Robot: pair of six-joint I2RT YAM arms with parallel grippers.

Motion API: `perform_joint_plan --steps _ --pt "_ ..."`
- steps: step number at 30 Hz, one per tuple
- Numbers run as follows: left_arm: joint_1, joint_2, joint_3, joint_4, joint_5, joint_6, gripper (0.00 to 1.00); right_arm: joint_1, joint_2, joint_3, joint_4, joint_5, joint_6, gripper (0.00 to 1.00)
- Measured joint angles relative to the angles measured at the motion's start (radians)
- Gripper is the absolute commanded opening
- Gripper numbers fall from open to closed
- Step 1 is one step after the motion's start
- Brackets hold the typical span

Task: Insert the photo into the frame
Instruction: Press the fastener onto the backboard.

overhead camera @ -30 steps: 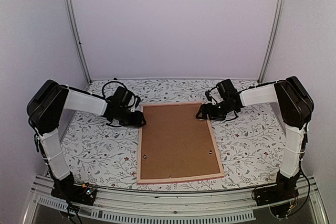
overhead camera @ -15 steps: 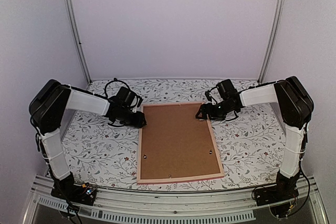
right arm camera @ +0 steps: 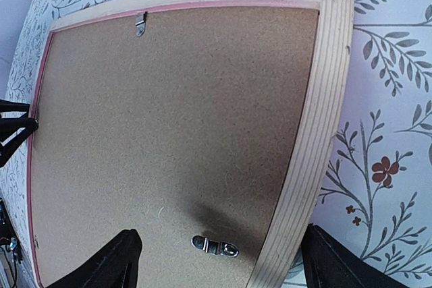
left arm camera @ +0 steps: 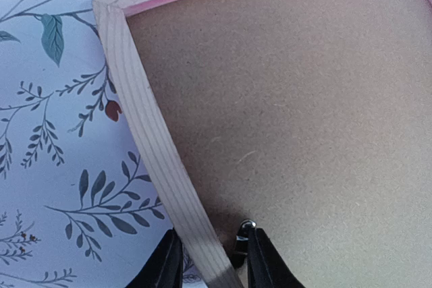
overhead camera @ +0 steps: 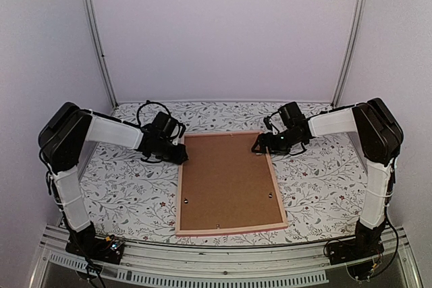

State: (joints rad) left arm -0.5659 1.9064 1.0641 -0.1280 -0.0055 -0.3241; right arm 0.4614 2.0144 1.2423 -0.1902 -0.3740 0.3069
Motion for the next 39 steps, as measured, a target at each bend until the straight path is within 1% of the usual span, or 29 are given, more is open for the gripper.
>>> perform_joint_plan --steps 6,10,14,18,20,25,30,39 --pt "0.004 -0.005 -0.021 0.037 0.019 0.002 0.29 0.000 0.000 0.000 0.001 0.000 0.000 0.85" --pt "0.012 -0.012 -0.042 0.066 0.043 -0.006 0.35 0.000 0.000 0.000 0.001 0.000 -0.001 0.85" --pt "0.016 -0.016 -0.060 0.089 0.058 -0.018 0.44 0.000 0.000 0.000 0.001 0.000 -0.001 0.85" --pt "0.024 -0.034 -0.086 0.088 0.079 -0.044 0.49 0.000 0.000 0.000 0.001 0.000 -0.001 0.85" --pt "0.029 -0.041 -0.095 0.089 0.092 -0.055 0.49 0.000 0.000 0.000 0.001 0.000 -0.001 0.85" --pt "0.041 -0.046 -0.099 0.085 0.106 -0.073 0.44 0.000 0.001 0.000 0.002 -0.001 -0.001 0.85" --pt "0.053 -0.046 -0.098 0.079 0.106 -0.090 0.40 0.000 0.002 0.000 0.007 -0.003 -0.002 0.85" --pt "0.053 -0.024 -0.050 0.027 0.100 -0.099 0.33 0.000 0.003 -0.001 0.008 -0.005 -0.008 0.85"
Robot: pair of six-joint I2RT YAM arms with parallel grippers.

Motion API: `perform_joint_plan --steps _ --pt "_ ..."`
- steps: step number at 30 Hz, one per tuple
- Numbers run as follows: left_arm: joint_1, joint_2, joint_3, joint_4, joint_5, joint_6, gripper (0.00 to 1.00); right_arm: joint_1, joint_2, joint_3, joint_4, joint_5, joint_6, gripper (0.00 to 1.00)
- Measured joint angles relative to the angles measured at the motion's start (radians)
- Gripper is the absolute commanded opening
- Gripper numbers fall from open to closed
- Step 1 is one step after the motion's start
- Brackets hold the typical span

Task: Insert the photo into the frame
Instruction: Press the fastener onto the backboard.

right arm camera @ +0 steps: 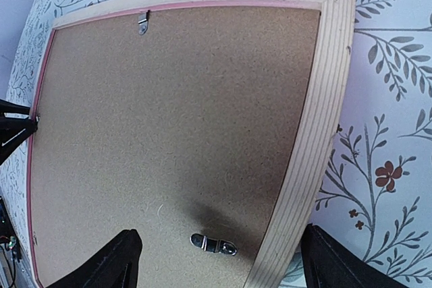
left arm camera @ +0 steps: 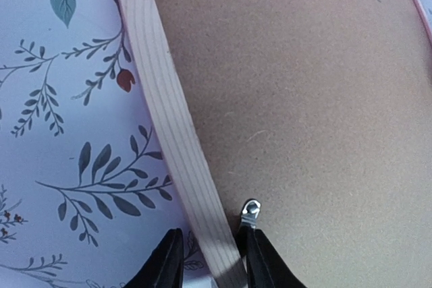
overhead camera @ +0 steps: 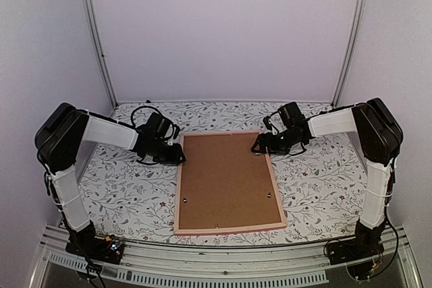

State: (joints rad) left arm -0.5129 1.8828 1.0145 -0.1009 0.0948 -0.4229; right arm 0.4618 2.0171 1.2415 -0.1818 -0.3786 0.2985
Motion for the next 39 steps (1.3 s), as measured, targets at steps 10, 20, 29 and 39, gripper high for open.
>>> perform_joint_plan --steps 10,20,29,39 --pt "-0.002 0.018 0.031 -0.021 -0.017 -0.042 0.25 0.000 0.000 -0.005 0.011 0.000 0.000 0.85" --pt "-0.003 0.018 0.031 -0.011 -0.043 -0.095 0.21 0.000 0.000 -0.011 0.024 -0.002 -0.001 0.85" --pt "-0.003 0.020 0.028 0.017 -0.115 -0.153 0.30 0.000 0.000 -0.020 0.045 -0.008 -0.004 0.85" --pt "-0.001 0.027 0.019 0.056 -0.173 -0.241 0.59 0.000 0.000 -0.032 0.071 -0.017 -0.005 0.85"
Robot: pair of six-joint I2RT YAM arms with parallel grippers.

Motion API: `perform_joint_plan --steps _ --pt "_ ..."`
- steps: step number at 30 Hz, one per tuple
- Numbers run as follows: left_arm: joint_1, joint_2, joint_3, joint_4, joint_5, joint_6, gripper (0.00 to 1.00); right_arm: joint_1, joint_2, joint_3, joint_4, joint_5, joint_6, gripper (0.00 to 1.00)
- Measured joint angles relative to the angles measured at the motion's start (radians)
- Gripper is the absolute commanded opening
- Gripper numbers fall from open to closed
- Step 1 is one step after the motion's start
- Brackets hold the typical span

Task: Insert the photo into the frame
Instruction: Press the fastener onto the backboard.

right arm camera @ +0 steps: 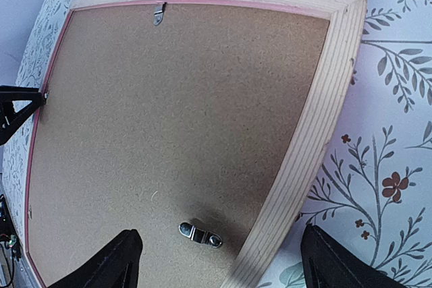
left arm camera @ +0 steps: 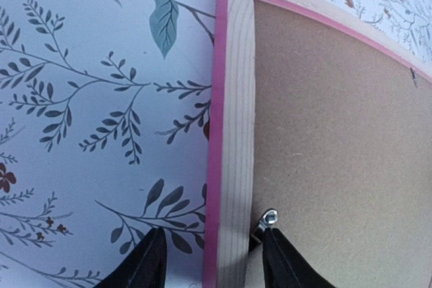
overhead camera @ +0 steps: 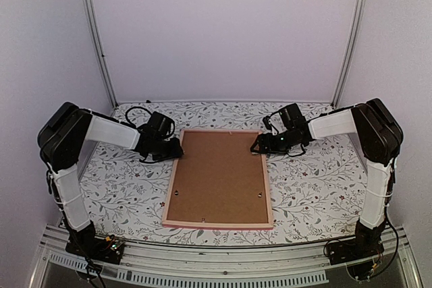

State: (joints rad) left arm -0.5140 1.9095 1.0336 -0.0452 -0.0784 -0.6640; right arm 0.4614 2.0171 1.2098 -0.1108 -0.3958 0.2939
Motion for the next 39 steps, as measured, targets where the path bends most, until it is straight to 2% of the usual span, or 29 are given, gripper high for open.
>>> perform_joint_plan --steps 4,12,16,21,28,39 --pt "0.003 -0.003 -0.003 0.011 -0.006 -0.010 0.69 0.000 0.000 -0.002 0.006 -0.001 0.000 0.85" --pt "0.010 -0.019 0.017 -0.012 0.018 0.049 0.70 0.000 0.000 -0.006 0.016 -0.004 -0.003 0.85" --pt "0.020 -0.016 0.066 -0.060 0.042 0.116 0.67 0.000 0.000 -0.009 0.022 -0.004 -0.003 0.84" --pt "0.047 -0.010 0.101 -0.112 0.078 0.184 0.56 0.000 0.000 -0.017 0.037 -0.006 -0.004 0.82" --pt "0.070 0.027 0.130 -0.201 0.123 0.246 0.47 0.000 0.000 -0.020 0.045 -0.008 -0.003 0.80" --pt "0.069 0.050 0.163 -0.234 0.138 0.250 0.47 0.000 0.000 -0.020 0.045 -0.024 -0.004 0.80"
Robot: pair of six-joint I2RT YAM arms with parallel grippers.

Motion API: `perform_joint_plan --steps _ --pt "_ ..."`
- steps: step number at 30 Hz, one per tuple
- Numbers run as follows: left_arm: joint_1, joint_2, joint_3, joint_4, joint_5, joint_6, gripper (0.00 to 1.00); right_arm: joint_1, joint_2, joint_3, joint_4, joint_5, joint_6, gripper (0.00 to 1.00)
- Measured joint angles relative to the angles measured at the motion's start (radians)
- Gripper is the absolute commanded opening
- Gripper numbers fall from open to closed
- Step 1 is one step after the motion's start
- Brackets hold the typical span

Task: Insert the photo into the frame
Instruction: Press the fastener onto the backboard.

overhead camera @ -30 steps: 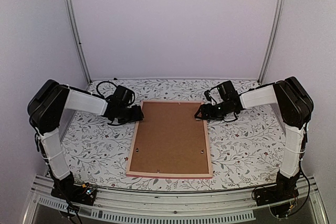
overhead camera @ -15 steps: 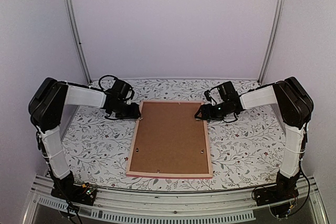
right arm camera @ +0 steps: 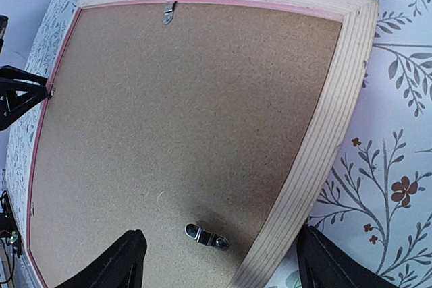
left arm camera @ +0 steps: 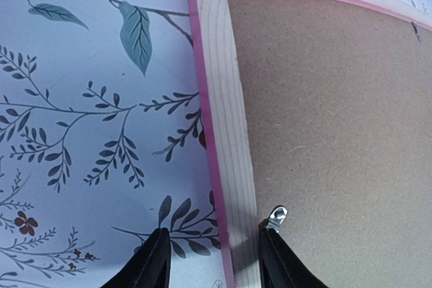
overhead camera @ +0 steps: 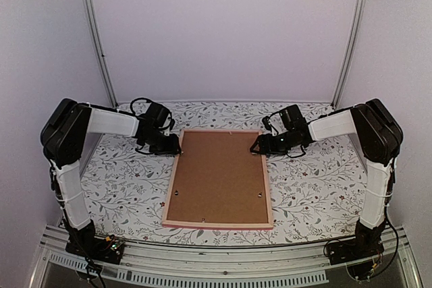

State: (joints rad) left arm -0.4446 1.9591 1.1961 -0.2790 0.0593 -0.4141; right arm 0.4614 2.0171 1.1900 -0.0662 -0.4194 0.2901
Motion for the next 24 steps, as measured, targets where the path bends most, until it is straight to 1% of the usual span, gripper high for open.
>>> perform_joint_plan --steps 5,15,20,24 --pt "-0.009 0.000 0.000 -0.003 -0.009 -0.001 0.46 0.000 0.001 0.000 0.000 -0.003 0.000 0.80" --pt "-0.047 0.026 0.046 -0.047 -0.080 0.000 0.45 -0.004 0.002 0.000 0.002 -0.011 -0.004 0.80" --pt "-0.069 0.044 0.072 -0.057 -0.109 0.004 0.38 -0.006 0.003 0.000 0.002 -0.016 -0.004 0.80" --pt "-0.086 0.050 0.079 -0.061 -0.143 0.010 0.39 -0.008 0.004 -0.001 0.004 -0.020 -0.006 0.80"
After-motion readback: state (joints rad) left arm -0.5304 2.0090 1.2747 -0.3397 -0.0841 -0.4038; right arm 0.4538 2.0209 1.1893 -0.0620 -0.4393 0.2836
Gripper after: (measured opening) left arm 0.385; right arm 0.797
